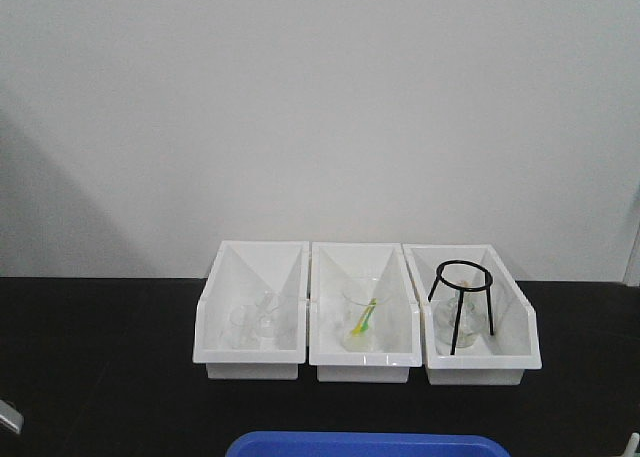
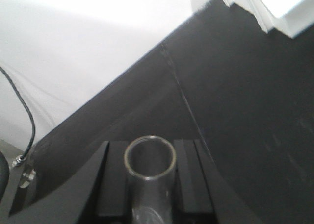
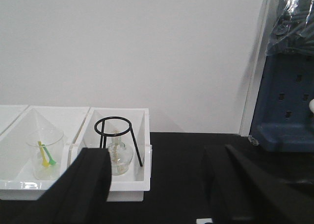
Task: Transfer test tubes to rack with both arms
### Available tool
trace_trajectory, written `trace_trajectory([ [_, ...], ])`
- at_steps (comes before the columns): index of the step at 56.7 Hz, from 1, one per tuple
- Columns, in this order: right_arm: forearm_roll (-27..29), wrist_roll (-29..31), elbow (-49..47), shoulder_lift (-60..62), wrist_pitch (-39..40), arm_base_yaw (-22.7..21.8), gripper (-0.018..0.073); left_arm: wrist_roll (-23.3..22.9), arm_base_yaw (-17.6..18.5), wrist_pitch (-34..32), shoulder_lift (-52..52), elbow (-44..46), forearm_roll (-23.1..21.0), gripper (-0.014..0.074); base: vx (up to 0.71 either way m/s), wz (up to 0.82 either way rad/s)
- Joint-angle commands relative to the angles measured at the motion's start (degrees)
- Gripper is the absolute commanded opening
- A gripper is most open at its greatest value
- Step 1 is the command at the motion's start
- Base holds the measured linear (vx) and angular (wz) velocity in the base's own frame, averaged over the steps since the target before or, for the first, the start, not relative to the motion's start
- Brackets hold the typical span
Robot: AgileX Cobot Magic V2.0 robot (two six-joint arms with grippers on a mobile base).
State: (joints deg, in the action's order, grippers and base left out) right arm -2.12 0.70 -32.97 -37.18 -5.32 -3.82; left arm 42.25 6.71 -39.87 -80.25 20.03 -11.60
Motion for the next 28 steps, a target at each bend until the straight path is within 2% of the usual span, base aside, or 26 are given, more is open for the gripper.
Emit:
trace_trajectory([
  [1, -0.54, 0.26, -2.14, -0.13, 4.1, -0.36, 0.0452, -1.54, -0.12, -3.63, 4.65, 1.6, -0.03, -0.0022, 0.0, 0.0],
  [8, -0.42, 0.26, -2.14, -0.13, 4.11, -0.36, 0.0452, -1.69, -0.12, 2.46, 10.26, 4.41, -0.03, -0.0022, 0.0, 0.0],
  [16, -0.28, 0.2, -2.14, -0.13, 3.94, -0.36, 0.0452, -4.62, -0.12, 18.36, 16.9, 10.87, -0.03, -0.0022, 0.0, 0.0],
  [21, -0.22, 0.2, -2.14, -0.31, 3.57, -0.28, 0.0452, -9.68, 0.09, 27.12, 19.63, 15.58, -0.03, -0.0022, 0.0, 0.0],
  [28, 0.73, 0.2, -2.14, -2.46, 2.75, -0.17, 0.0452, -17.83, 1.7, 34.8, 21.48, 21.32, -0.03, -0.0022, 0.0, 0.0],
])
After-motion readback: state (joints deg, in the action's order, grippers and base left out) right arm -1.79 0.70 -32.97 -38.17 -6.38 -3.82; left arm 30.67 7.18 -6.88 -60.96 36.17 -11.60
